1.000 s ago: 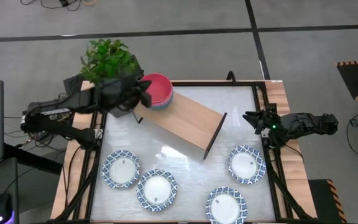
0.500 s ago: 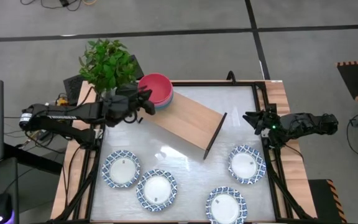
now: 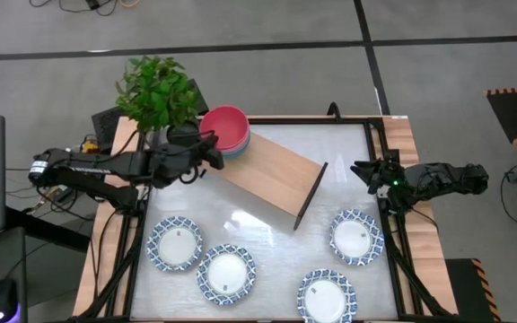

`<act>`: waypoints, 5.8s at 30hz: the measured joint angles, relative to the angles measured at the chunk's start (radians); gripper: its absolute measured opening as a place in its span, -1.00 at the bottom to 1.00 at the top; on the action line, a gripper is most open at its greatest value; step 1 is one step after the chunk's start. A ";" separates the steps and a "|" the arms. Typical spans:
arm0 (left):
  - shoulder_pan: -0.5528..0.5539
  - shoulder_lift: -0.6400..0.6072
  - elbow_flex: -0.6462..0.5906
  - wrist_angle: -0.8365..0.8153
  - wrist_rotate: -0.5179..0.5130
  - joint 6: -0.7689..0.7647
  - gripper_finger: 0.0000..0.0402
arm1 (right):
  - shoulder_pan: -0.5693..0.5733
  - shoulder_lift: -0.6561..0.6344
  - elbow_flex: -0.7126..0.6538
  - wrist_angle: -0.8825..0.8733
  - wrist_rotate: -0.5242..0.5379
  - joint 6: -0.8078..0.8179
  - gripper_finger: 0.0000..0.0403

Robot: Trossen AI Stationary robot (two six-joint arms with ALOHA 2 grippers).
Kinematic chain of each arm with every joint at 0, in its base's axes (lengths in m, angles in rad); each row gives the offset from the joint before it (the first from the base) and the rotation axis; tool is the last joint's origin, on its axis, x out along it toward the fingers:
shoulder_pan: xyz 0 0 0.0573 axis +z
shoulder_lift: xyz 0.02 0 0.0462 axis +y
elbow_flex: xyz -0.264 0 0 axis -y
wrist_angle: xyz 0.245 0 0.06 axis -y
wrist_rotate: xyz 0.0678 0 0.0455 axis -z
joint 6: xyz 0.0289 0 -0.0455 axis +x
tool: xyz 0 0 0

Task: Place and stack bowls onto a shelf
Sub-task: Put the white patterned bowl on the shelf

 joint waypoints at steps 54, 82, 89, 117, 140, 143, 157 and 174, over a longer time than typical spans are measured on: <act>-0.378 0.521 -0.012 -0.624 0.883 0.625 0.01 | 0.001 0.000 0.000 -0.018 -0.011 0.001 0.05; -0.332 0.564 0.035 -0.781 0.943 0.524 -0.99 | 0.001 0.000 0.000 -0.022 -0.011 0.007 0.05; -0.332 0.552 0.206 -0.959 0.951 0.398 -1.00 | 0.001 0.000 0.000 -0.026 -0.011 0.008 0.05; 0.003 0.498 0.722 -0.577 0.494 -0.331 -1.00 | 0.001 0.000 0.000 -0.029 -0.010 0.011 0.05; -0.054 0.499 0.721 -0.438 0.245 -1.005 -1.00 | 0.001 0.000 0.000 -0.029 -0.002 0.010 0.05; -0.063 0.499 0.721 -0.438 0.254 -1.046 -1.00 | 0.001 0.000 0.000 -0.029 -0.002 0.010 0.05; -0.056 0.499 0.721 -0.439 0.317 -1.122 -1.00 | 0.001 0.000 0.000 -0.028 -0.002 0.010 0.05; -0.030 0.660 0.719 -0.518 0.448 -1.333 -1.00 | 0.000 0.000 0.000 -0.029 -0.002 0.010 0.05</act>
